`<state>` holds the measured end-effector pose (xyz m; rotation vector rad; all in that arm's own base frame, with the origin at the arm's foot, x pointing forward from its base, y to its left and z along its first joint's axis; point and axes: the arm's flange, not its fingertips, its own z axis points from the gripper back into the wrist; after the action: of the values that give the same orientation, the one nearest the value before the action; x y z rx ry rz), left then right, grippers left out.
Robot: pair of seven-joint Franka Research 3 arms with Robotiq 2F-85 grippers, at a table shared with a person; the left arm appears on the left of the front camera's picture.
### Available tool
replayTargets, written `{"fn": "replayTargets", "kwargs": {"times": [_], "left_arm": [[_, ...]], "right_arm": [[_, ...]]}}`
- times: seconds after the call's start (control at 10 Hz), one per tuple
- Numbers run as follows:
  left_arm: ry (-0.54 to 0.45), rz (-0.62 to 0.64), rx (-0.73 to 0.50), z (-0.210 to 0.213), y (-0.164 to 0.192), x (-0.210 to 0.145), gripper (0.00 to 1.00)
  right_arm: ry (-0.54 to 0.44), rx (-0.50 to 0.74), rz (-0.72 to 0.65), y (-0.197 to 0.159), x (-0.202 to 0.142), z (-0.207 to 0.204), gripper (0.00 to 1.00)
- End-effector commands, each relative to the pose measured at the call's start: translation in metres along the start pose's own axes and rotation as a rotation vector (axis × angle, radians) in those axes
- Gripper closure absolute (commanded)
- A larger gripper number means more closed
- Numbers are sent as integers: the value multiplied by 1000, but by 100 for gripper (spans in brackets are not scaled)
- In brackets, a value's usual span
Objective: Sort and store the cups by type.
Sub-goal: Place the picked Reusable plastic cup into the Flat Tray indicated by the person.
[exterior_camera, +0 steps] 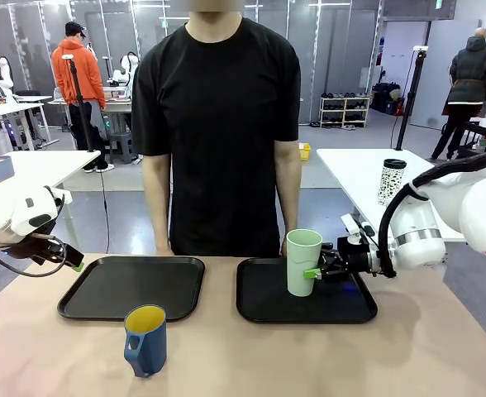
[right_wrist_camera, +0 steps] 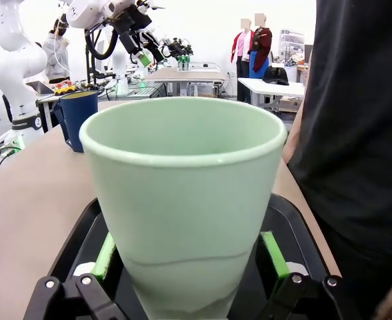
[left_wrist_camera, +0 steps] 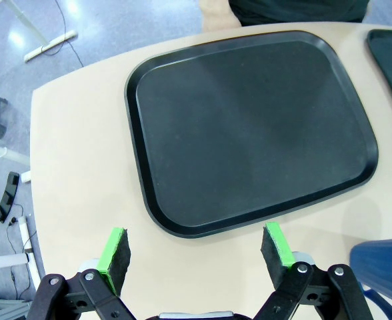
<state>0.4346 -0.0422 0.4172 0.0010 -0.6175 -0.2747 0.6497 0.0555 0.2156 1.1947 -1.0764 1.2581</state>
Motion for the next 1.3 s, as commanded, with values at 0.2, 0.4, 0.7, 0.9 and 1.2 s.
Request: {"fn": "replayTargets", "kwargs": {"times": [0.2, 0.4, 0.7, 0.9, 1.2], "left_arm": [[-1, 1, 0, 0, 1, 0, 0], [-1, 1, 0, 0, 1, 0, 0], [-1, 1, 0, 0, 1, 0, 0], [-1, 1, 0, 0, 1, 0, 0], [-1, 1, 0, 0, 1, 0, 0]], "right_arm": [[11, -28, -46, 11, 0, 19, 0], [29, -45, -62, 22, -2, 34, 0], [65, -102, -73, 36, -3, 58, 0], [94, -125, -67, 41, 1, 64, 0], [69, -123, -64, 34, -4, 71, 0]]}}
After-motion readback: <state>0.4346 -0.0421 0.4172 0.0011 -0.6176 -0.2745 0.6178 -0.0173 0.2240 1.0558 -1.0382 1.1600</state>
